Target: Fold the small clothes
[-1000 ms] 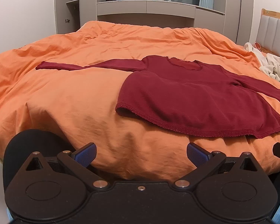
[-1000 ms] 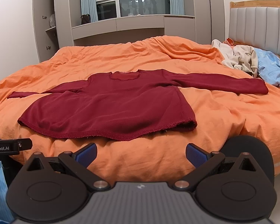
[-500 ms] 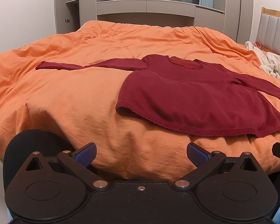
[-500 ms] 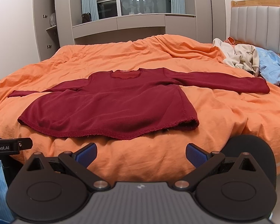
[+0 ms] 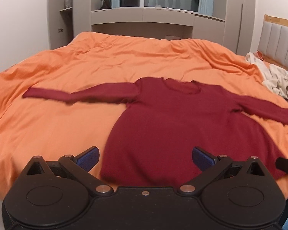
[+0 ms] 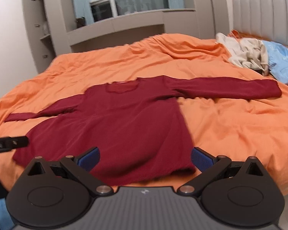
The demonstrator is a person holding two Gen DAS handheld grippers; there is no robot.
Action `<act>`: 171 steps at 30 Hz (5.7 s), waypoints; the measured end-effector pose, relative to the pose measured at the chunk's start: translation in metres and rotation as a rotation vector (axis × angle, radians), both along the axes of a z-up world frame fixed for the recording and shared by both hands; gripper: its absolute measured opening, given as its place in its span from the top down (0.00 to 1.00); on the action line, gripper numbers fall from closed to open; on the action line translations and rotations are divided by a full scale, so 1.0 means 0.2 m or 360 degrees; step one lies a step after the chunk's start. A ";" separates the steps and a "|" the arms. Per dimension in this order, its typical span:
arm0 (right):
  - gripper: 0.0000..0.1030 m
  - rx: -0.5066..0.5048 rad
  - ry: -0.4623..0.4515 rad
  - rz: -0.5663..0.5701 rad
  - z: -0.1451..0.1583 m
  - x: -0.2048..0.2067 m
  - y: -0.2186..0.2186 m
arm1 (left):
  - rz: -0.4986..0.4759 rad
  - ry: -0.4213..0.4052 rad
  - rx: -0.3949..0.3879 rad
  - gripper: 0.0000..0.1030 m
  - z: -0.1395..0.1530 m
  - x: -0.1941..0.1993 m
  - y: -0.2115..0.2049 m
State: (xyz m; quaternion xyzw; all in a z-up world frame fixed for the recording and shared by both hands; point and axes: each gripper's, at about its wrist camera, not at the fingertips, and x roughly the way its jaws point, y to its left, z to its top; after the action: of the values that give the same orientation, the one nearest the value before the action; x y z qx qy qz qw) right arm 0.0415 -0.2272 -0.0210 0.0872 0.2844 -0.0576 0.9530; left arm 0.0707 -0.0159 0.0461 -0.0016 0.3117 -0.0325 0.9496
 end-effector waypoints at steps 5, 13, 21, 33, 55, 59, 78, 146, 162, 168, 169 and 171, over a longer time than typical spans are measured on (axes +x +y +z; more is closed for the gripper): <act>0.00 -0.0074 0.0035 -0.0089 0.05 0.13 -0.12 | -0.0071 0.0018 -0.0027 0.00 0.08 0.19 -0.09; 0.00 -0.0071 0.0030 -0.0170 0.11 0.35 -0.39 | -0.0155 -0.0005 0.0064 0.00 0.17 0.55 -0.35; 0.00 -0.0044 -0.0031 -0.0243 0.18 0.55 -0.68 | -0.0168 -0.0057 0.0092 0.00 0.13 0.89 -0.61; 0.00 0.0005 -0.0073 -0.0461 0.05 0.86 -1.16 | -0.0176 0.0043 0.0136 0.00 -0.15 1.24 -0.87; 0.00 0.0295 -0.0024 -0.0965 -0.34 0.95 -1.82 | -0.0166 0.0235 0.0201 0.00 -0.53 1.36 -0.93; 0.00 0.0478 -0.0116 -0.1001 -0.39 0.93 -1.90 | -0.0161 0.0246 0.0190 0.00 -0.55 1.36 -0.93; 0.90 0.0626 -0.0313 -0.1085 -0.46 0.88 -1.97 | -0.0160 0.0272 0.0190 0.00 -0.43 1.38 -0.90; 0.00 -0.0327 -0.0007 0.0374 0.02 1.53 -0.61 | 0.0105 0.0307 -0.0012 0.00 -0.42 1.66 -0.17; 0.85 0.0186 0.0178 -0.0064 -0.25 1.76 -1.14 | 0.0149 0.0446 0.0096 0.00 -0.53 1.68 -0.17; 0.93 0.0138 0.0092 -0.0115 -0.21 1.73 -1.13 | 0.0147 0.0463 0.0104 0.00 -0.54 1.69 -0.18; 0.93 0.0115 0.0097 -0.0123 -0.21 1.74 -1.12 | 0.0146 0.0467 0.0109 0.00 -0.55 1.70 -0.18; 0.92 0.0068 0.0127 -0.0114 -0.22 1.74 -1.10 | 0.0146 0.0471 0.0111 0.00 -0.55 1.70 -0.18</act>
State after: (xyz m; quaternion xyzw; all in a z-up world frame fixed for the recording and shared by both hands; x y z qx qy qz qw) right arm 0.3904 -0.4469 -0.0659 0.1153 0.3201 -0.0889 0.9361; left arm 0.4098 -0.0527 -0.0643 0.0124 0.4488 0.0225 0.8933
